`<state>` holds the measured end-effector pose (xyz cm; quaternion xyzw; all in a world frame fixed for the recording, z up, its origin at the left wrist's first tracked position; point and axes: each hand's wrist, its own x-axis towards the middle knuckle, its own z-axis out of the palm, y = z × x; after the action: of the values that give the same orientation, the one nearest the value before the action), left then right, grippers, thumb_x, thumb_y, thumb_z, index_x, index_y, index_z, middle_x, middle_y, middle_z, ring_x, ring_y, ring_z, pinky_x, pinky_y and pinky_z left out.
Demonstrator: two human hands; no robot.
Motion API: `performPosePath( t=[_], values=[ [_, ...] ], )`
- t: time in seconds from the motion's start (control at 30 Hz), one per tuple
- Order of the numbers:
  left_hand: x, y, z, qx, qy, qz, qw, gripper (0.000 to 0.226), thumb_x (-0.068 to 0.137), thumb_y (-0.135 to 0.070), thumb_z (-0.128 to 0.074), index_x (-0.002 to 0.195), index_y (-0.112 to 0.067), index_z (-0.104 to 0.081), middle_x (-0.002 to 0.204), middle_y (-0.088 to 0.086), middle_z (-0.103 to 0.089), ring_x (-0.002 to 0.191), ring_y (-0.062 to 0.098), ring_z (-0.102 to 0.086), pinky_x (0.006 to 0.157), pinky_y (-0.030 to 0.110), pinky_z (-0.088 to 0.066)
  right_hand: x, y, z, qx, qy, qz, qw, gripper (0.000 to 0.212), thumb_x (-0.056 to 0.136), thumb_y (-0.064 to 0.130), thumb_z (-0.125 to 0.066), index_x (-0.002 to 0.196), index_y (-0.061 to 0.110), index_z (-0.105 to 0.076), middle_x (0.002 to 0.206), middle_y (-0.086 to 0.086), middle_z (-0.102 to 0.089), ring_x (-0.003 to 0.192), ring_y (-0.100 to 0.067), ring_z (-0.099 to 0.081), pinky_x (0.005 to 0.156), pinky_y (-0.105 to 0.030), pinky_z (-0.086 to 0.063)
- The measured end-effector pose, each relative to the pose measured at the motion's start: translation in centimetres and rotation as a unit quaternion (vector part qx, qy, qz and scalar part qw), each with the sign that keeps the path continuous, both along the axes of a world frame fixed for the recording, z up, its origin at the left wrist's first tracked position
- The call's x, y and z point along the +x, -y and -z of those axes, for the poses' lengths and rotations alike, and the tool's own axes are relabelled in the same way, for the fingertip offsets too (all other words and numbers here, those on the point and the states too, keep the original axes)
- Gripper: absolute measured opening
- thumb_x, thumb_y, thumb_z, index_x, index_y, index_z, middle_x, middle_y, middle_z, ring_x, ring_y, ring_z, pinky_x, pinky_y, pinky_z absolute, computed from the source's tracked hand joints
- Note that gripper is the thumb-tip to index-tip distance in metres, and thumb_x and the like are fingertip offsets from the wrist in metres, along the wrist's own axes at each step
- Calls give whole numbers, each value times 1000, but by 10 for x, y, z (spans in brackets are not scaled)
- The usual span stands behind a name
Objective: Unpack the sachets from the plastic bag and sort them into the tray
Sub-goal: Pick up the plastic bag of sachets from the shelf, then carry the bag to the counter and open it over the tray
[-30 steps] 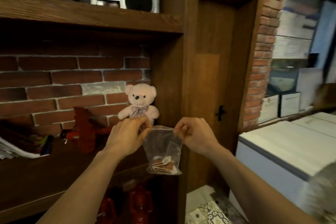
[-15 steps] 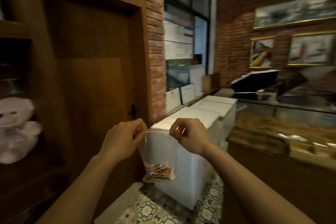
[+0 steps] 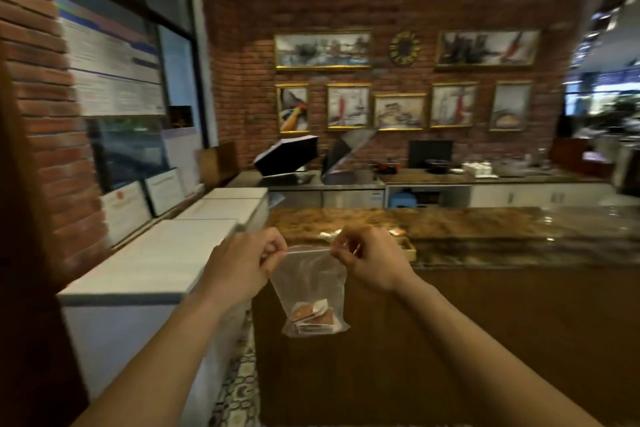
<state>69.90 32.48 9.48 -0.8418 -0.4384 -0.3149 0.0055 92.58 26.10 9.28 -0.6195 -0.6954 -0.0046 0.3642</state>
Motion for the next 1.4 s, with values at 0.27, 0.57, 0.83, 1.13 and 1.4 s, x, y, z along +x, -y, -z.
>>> performPosePath(
  t=[0.27, 0.57, 0.83, 1.13, 1.4],
  values=[
    [69, 2, 18, -41, -9, 113, 993, 13, 93, -36, -65, 105, -40, -67, 98, -21, -69, 88, 0, -62, 74, 27, -54, 58, 42, 15, -22, -4, 104, 994, 12, 93, 24, -69, 90, 35, -71, 89, 12, -72, 82, -5, -67, 76, -40, -62],
    [102, -1, 31, -66, -37, 144, 987, 13, 94, -35, -64, 105, -42, -68, 100, -22, -70, 92, -3, -63, 83, 24, -53, 89, 54, 32, -37, -15, 126, 991, 4, 95, 30, -69, 95, 31, -72, 87, 11, -73, 81, -5, -67, 77, -39, -63],
    [129, -9, 26, -64, -45, 136, 988, 8, 94, -41, -62, 99, -43, -68, 93, -24, -69, 87, -5, -63, 79, 22, -52, 117, 44, 32, -40, -18, 119, 992, 7, 96, 29, -68, 100, 27, -73, 94, 8, -74, 84, -7, -67, 80, -37, -63],
    [162, -21, 28, -70, -38, 124, 989, 9, 92, -40, -65, 101, -40, -68, 93, -23, -67, 86, -5, -61, 75, 19, -51, 157, 23, 39, -47, -45, 105, 992, 9, 98, 31, -64, 100, 29, -72, 94, 9, -72, 85, -6, -67, 80, -37, -62],
    [192, -60, 47, -84, -24, 107, 990, 7, 92, -39, -66, 98, -39, -70, 87, -23, -67, 82, -4, -62, 77, 29, -57, 188, -20, 51, -52, -50, 79, 994, 6, 98, 31, -66, 95, 33, -70, 92, 9, -73, 84, -6, -67, 81, -37, -62]
  ],
)
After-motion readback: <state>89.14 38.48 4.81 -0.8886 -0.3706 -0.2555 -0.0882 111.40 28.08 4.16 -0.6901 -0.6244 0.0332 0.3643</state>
